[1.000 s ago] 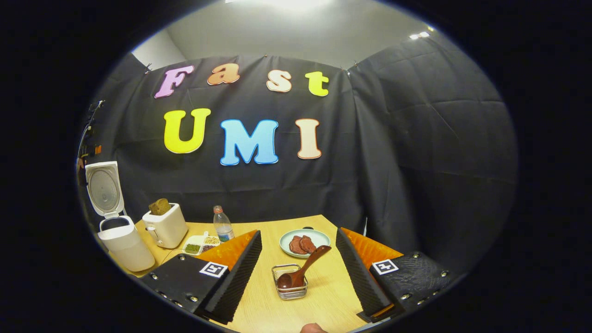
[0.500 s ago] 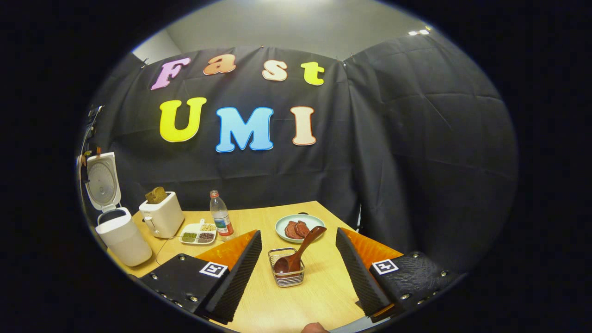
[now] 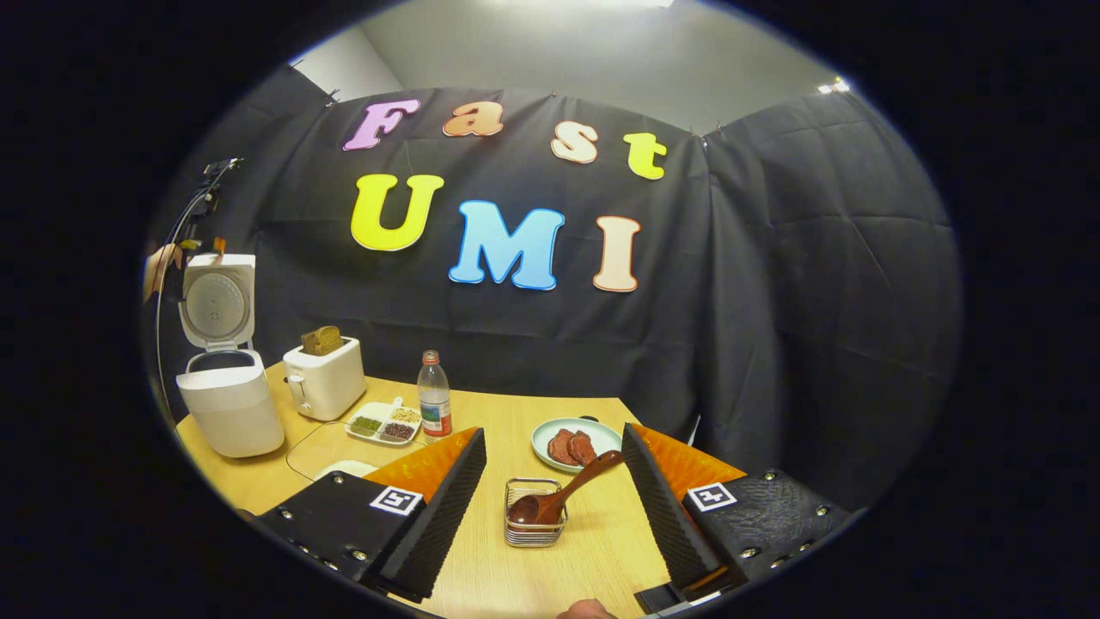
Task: Close the left gripper, press the button to open the rice cooker; take a wooden spoon from the chopstick holder with the right hand, scoop a spoonful of rice and pour it into the rice cooker, then put the wooden spoon back into the chopstick holder.
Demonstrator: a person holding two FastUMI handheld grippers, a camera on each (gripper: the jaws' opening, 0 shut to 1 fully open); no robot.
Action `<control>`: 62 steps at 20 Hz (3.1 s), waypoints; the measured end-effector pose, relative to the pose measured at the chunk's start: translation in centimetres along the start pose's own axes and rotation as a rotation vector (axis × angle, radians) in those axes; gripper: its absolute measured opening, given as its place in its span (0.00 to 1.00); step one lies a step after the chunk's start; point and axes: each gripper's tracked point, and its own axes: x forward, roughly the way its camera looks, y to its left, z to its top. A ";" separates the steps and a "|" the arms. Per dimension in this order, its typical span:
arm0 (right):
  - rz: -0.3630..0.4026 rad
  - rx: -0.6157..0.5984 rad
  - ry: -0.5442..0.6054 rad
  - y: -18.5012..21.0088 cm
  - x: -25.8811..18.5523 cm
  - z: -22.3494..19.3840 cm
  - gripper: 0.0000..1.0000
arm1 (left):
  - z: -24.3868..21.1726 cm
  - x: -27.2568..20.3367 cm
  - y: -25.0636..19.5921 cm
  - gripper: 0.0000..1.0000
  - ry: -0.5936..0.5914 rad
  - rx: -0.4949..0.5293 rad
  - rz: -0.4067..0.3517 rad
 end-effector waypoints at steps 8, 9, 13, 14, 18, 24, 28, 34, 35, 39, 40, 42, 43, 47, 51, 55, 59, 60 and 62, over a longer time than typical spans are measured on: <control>0.067 -0.026 0.005 -3.2 1.0 -0.2 0.96 | -4.5 -4.6 -3.3 1.00 0.041 0.002 -0.015; 0.074 -0.027 0.009 -3.6 1.0 -0.3 0.96 | -5.7 -5.1 -3.9 0.99 0.060 -0.001 -0.024; 0.087 -0.037 0.017 -5.0 1.5 -0.6 0.96 | -9.7 -6.5 -5.6 0.99 0.123 -0.008 -0.028; 0.091 -0.042 0.017 -5.3 1.6 -0.7 0.96 | -10.4 -6.6 -5.9 0.99 0.134 -0.005 -0.028; 0.099 -0.062 0.030 -6.2 1.9 -1.5 0.96 | -13.1 -7.4 -6.7 0.99 0.169 -0.015 -0.032; 0.110 -0.039 0.042 -6.1 2.6 -1.9 0.96 | -16.1 -7.6 -7.2 1.00 0.203 0.000 -0.027; 0.124 -0.037 0.041 -5.0 2.8 -1.8 0.96 | -17.6 -7.5 -7.7 1.00 0.239 0.019 -0.039; 0.146 -0.059 0.015 -2.8 2.9 -1.0 0.96 | -20.0 -7.3 -7.5 0.99 0.259 0.067 -0.060; 0.148 -0.057 0.017 -2.5 2.9 -1.0 0.96 | -20.2 -7.2 -7.5 0.99 0.260 0.068 -0.062; 0.154 -0.047 0.030 -1.4 2.8 -1.2 0.96 | -20.7 -7.0 -7.5 0.99 0.267 0.072 -0.063; 0.157 -0.044 0.030 -1.1 2.7 -1.3 0.96 | -20.7 -7.0 -7.6 0.99 0.263 0.061 -0.068; 0.163 -0.023 0.024 -0.3 2.6 -1.0 0.96 | -20.4 -7.2 -7.6 1.00 0.256 0.046 -0.082; 0.168 -0.009 0.022 0.1 2.6 -0.7 0.96 | -20.2 -7.3 -7.7 1.00 0.248 0.055 -0.097; 0.179 0.009 -0.033 1.1 2.4 2.0 0.96 | -16.4 -9.9 -9.0 0.96 0.161 0.048 -0.195; 0.209 0.047 -0.081 3.2 2.1 4.8 0.96 | -9.6 -15.8 -11.4 0.98 -0.025 0.065 -0.310; 0.233 0.082 -0.105 5.5 1.8 6.5 0.96 | -6.3 -21.6 -11.8 0.98 -0.097 0.026 -0.366; 0.244 0.078 -0.146 7.0 1.4 7.2 0.96 | -5.0 -26.3 -11.8 0.98 -0.147 0.004 -0.401; 0.247 0.077 -0.142 7.2 1.5 7.2 0.96 | -4.7 -27.0 -11.5 0.99 -0.161 0.019 -0.397; 0.248 0.090 -0.143 7.6 1.7 7.8 0.96 | -4.3 -27.9 -10.6 0.99 -0.179 0.037 -0.389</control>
